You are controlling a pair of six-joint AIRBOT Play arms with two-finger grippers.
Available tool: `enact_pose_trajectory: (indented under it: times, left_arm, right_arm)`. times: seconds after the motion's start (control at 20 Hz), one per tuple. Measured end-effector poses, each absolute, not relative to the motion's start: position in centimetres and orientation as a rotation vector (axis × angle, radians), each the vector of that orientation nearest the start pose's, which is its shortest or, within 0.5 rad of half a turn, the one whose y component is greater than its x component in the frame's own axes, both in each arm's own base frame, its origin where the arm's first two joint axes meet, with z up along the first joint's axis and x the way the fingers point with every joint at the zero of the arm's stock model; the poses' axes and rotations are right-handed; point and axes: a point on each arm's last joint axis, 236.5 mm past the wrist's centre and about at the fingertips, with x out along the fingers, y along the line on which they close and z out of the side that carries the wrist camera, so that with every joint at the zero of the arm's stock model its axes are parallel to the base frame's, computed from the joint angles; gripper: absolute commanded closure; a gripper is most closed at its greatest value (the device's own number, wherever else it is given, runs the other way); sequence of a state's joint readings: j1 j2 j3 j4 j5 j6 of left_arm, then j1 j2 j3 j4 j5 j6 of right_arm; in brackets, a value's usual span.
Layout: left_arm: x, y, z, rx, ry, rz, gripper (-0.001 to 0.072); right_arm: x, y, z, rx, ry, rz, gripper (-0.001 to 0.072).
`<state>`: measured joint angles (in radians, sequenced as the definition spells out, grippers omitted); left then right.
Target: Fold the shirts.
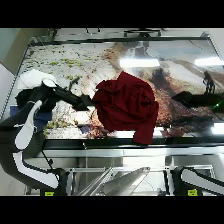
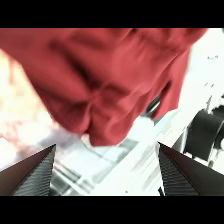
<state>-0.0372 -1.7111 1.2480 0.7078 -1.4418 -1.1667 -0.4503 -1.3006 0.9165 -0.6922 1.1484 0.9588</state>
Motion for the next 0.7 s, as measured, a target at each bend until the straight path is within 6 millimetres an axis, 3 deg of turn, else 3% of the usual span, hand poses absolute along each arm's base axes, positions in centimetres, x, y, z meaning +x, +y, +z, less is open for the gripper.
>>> enact_pose_trajectory:
  times: [0.25, 0.3, 0.35, 0.4, 0.65, 0.7]
  left_arm:
    - [30.2, -22.4, -9.4, -0.543, 1.695, -0.773, 0.0033]
    - [30.0, -23.1, -9.7, -0.540, 1.689, -0.770, 0.0208]
    - [30.0, -23.5, -10.3, -0.525, 1.677, -0.756, 0.0332]
    - [30.1, -23.6, -10.8, -0.510, 1.668, -0.744, 0.0403]
    - [32.0, -22.6, -11.1, -0.504, 1.616, -0.702, 0.0450]
    - [32.2, -22.1, -11.0, -0.507, 1.616, -0.697, 0.0650]
  right_arm:
    - [35.6, 0.7, -4.1, 0.675, 1.151, 0.315, 0.0232]
    - [35.4, 1.0, -4.3, 0.674, 1.161, 0.320, 0.0232]
    - [35.2, 1.5, -4.6, 0.670, 1.172, 0.329, 0.0232]
    - [35.2, 1.8, -4.7, 0.663, 1.177, 0.333, 0.0232]
    - [34.8, 3.2, -5.1, 0.649, 1.200, 0.361, 0.0230]
    - [34.8, 3.3, -5.2, 0.648, 1.204, 0.364, 0.0230]
